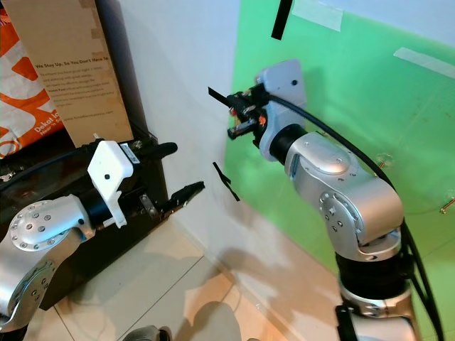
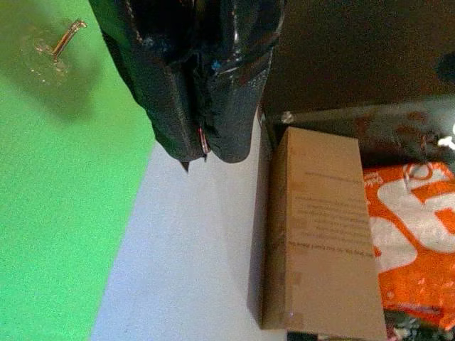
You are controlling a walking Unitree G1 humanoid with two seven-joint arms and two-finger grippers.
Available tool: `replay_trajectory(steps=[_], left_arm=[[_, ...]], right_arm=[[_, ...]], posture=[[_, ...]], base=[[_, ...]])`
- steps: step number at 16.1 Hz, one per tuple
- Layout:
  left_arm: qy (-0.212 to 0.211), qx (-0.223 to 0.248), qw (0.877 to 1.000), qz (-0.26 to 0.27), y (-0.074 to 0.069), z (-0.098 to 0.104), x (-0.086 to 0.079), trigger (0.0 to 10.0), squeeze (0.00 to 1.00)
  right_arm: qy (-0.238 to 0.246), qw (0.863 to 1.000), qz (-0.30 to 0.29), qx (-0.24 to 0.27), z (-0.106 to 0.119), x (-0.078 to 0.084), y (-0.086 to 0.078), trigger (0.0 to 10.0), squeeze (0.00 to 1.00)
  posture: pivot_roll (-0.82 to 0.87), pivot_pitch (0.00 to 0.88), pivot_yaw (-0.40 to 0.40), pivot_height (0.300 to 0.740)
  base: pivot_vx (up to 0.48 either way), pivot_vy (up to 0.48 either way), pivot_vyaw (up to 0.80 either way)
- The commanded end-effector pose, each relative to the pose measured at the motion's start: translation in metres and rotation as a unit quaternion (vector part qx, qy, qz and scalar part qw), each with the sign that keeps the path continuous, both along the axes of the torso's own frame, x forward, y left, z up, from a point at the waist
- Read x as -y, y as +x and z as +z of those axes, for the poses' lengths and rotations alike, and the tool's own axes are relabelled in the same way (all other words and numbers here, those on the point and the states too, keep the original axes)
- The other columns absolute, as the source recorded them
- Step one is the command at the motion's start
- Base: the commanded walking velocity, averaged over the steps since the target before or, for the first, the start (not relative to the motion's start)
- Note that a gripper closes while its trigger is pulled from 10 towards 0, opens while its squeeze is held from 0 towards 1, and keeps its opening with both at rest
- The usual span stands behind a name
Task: Hang keys on a hook
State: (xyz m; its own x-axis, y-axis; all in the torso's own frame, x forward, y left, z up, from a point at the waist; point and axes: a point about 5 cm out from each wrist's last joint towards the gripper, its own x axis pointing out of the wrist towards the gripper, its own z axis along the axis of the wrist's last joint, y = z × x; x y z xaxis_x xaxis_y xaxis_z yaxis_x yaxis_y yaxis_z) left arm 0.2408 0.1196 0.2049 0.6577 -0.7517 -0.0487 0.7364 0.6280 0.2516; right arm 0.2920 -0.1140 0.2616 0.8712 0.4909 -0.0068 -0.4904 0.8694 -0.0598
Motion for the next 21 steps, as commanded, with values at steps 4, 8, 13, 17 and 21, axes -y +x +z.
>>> replay_trajectory(steps=[4, 8, 13, 17, 21], left_arm=[[-0.013, -0.025, 1.000, -0.004, 0.009, 0.004, 0.005, 10.0, 0.00], [-0.034, -0.004, 0.999, -0.032, 0.027, 0.010, 0.016, 10.0, 1.00], [-0.025, 0.059, 0.997, -0.035, 0.047, 0.021, 0.041, 10.0, 1.00], [0.002, 0.115, 0.993, -0.005, 0.049, 0.018, 0.056, 10.0, 0.33], [0.002, 0.148, 0.988, 0.037, 0.040, 0.009, 0.062, 10.0, 0.00]], right_arm=[[0.061, 0.996, 0.070, -0.008, 0.006, -0.005, -0.009, 10.0, 0.00], [0.099, 0.983, 0.153, -0.020, 0.006, -0.012, -0.021, 10.0, 0.00], [0.114, 0.977, 0.175, -0.029, 0.005, -0.012, -0.021, 10.0, 0.00], [0.134, 0.974, 0.181, -0.035, 0.005, -0.011, -0.021, 10.0, 0.00], [0.154, 0.971, 0.177, -0.042, 0.002, -0.010, -0.018, 10.0, 0.00]], posture=[[0.04, 0.014, -0.015, 0.740], [0.03, 0.000, -0.025, 0.740], [0.01, 0.000, -0.039, 0.740], [0.02, 0.000, -0.047, 0.740], [0.01, 0.000, -0.055, 0.740]], base=[[0.000, 0.000, 0.00], [0.000, 0.000, 0.00], [0.000, 0.000, 0.00], [0.000, 0.000, 0.00], [0.000, 0.000, 0.00]])
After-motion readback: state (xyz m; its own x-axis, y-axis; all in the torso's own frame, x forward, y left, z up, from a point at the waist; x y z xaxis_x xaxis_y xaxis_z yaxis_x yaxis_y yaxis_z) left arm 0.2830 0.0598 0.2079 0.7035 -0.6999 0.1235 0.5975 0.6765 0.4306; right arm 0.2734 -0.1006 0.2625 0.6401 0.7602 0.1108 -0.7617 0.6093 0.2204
